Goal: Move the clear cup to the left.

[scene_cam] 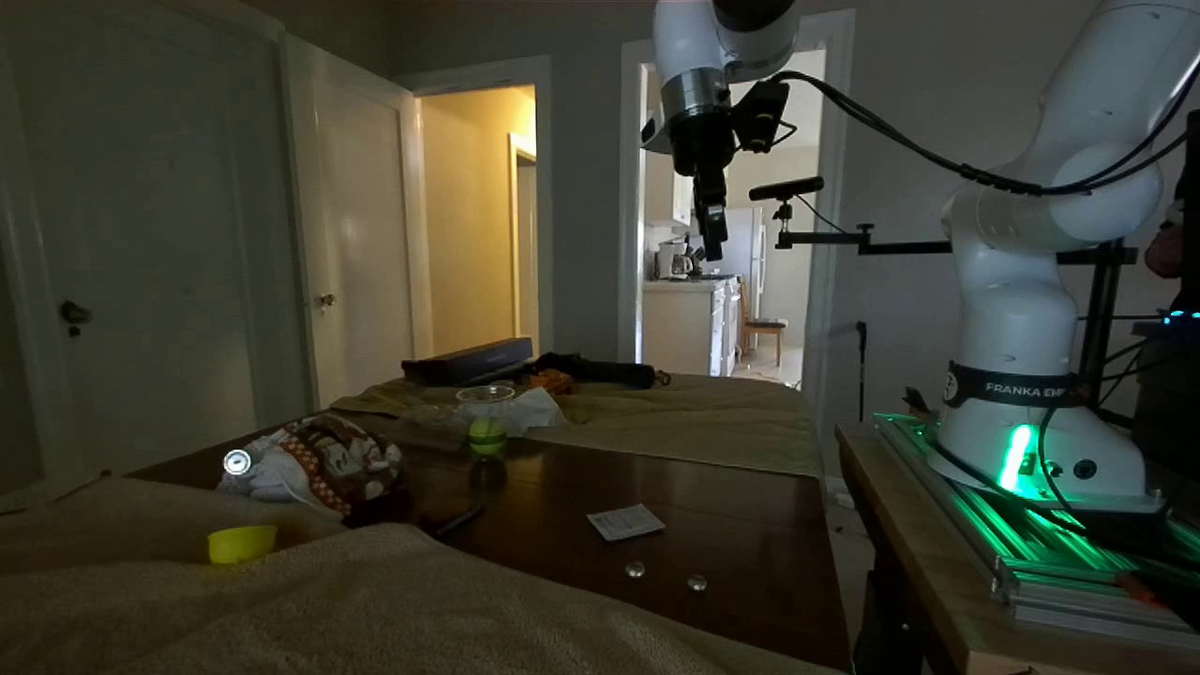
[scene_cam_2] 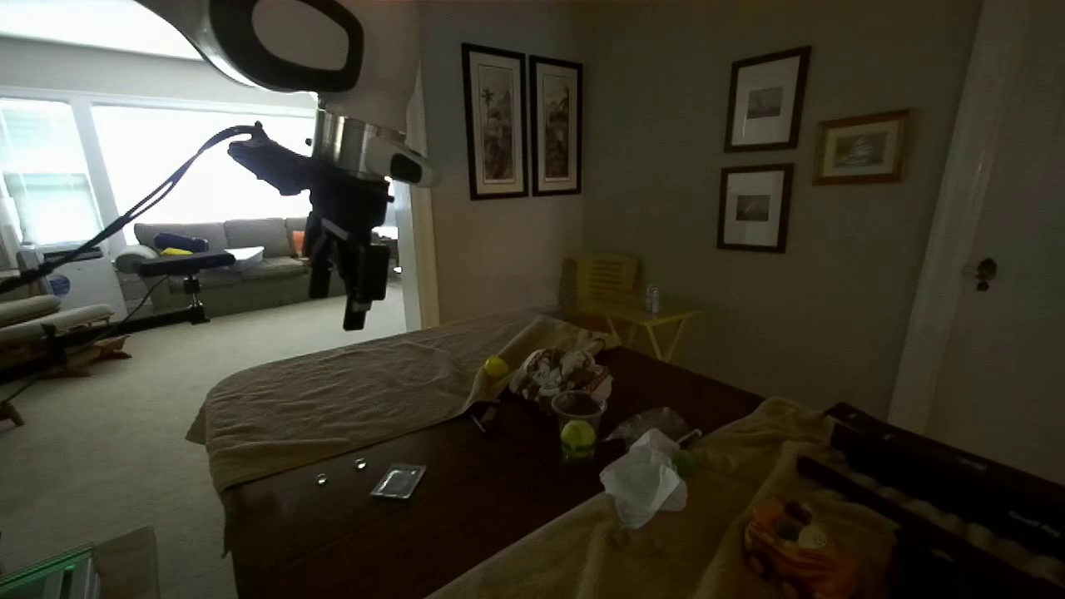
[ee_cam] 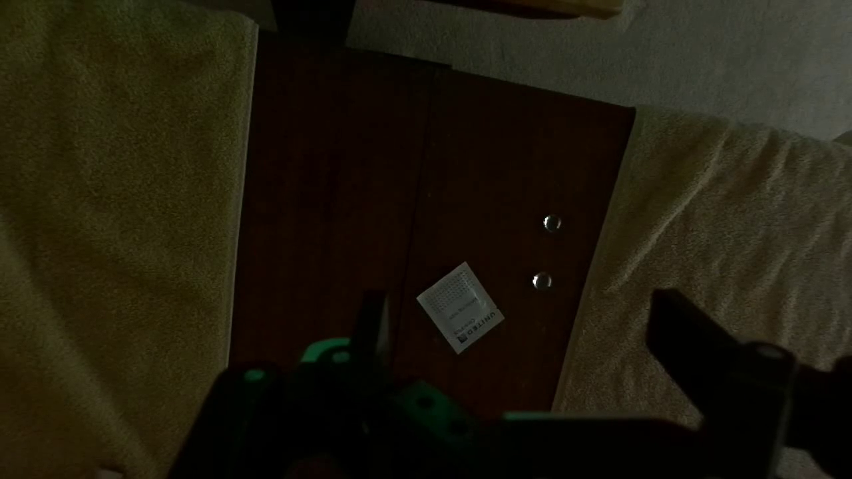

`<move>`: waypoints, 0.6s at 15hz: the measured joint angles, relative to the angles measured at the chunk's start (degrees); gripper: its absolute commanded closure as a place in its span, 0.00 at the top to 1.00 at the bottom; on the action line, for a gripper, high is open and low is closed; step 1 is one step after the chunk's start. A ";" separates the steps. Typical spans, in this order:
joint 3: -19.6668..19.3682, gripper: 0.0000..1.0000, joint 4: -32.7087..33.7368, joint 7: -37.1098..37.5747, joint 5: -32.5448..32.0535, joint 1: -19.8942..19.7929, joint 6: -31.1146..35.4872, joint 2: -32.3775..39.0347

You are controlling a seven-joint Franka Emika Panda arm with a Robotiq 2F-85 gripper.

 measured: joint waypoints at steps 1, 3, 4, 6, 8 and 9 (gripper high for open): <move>0.00 1.00 0.00 0.00 0.00 0.00 0.00 0.00; 0.00 1.00 0.00 0.00 0.00 0.00 0.00 0.00; 0.08 1.00 0.00 0.00 0.00 -0.09 0.00 0.00; 0.45 1.00 -0.09 0.07 -0.32 -0.66 1.44 0.00; 1.05 1.00 -0.31 0.34 -1.76 -1.75 6.17 0.02; 1.28 1.00 -0.38 0.37 -2.68 -2.24 8.60 0.03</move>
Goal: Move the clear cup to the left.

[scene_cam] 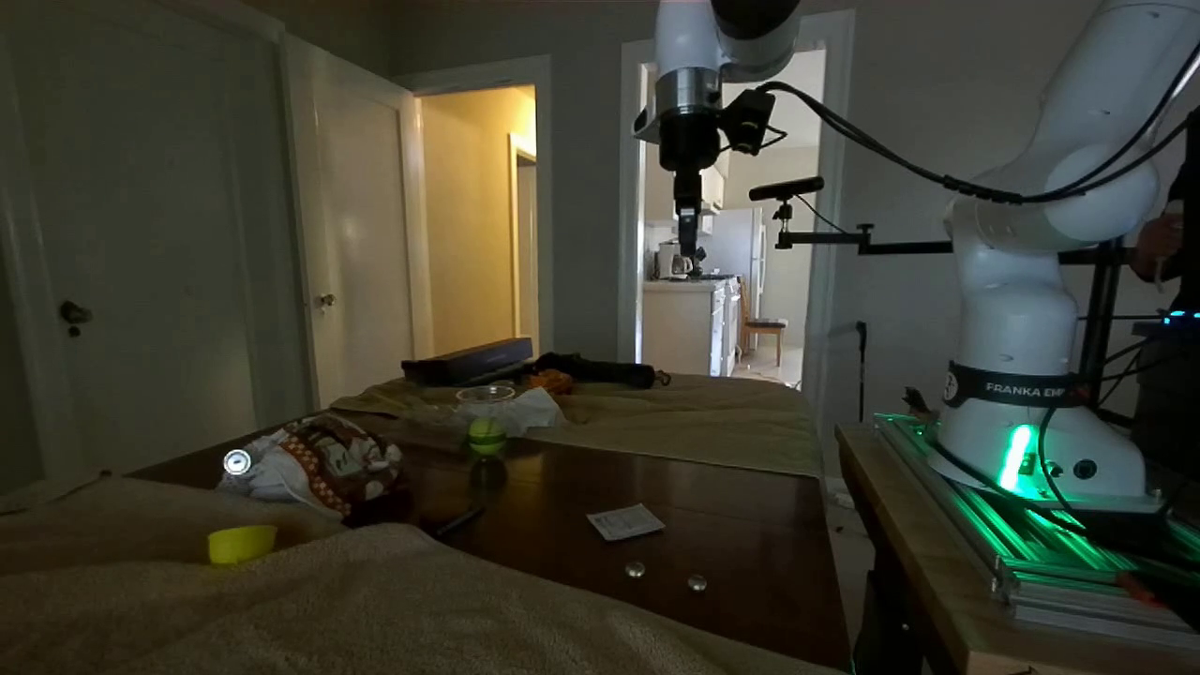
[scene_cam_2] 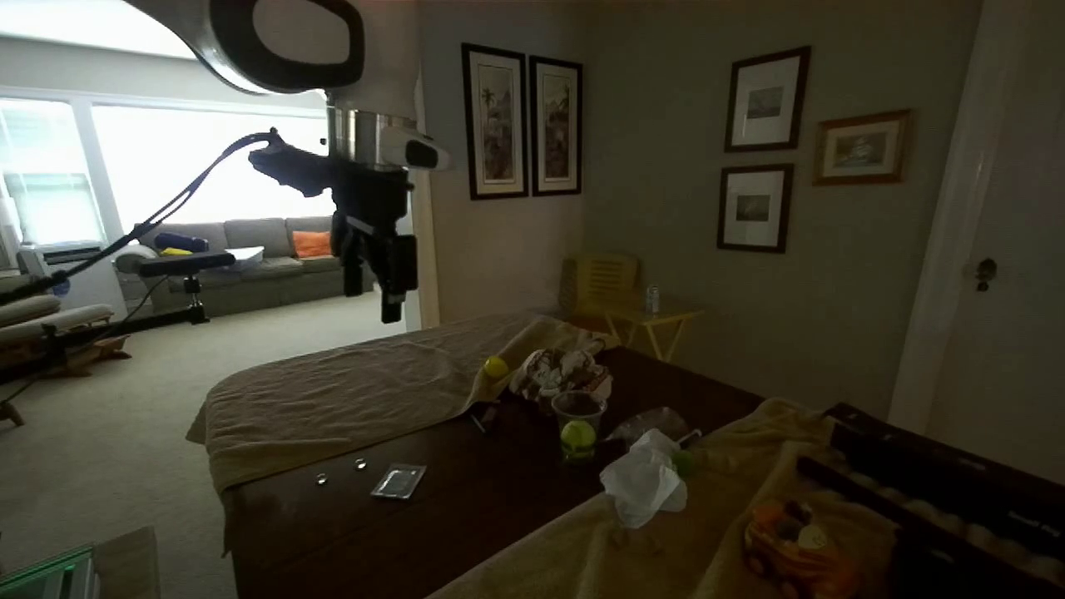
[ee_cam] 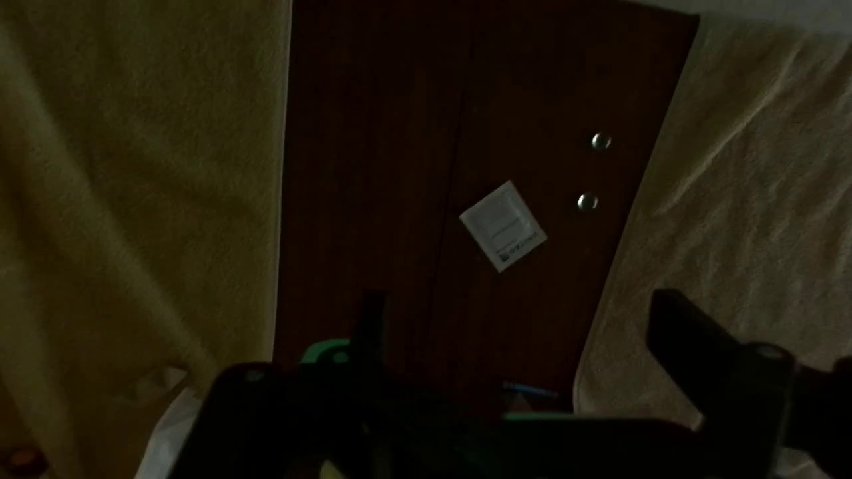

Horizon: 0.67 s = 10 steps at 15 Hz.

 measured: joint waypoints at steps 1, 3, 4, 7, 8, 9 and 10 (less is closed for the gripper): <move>0.18 1.00 -0.02 0.01 -1.04 -0.51 2.45 0.06; 0.26 1.00 -0.03 0.02 -3.08 -1.43 6.66 0.49; 0.26 1.00 -0.03 0.03 -3.99 -1.89 8.57 0.94; 0.11 1.00 0.13 0.14 -5.49 -3.25 12.99 3.32; -0.02 1.00 0.42 0.14 -5.58 -3.53 13.27 4.21; -0.14 1.00 0.51 0.13 -5.59 -3.61 13.29 4.78; -0.15 1.00 0.49 0.13 -5.59 -3.58 13.29 4.94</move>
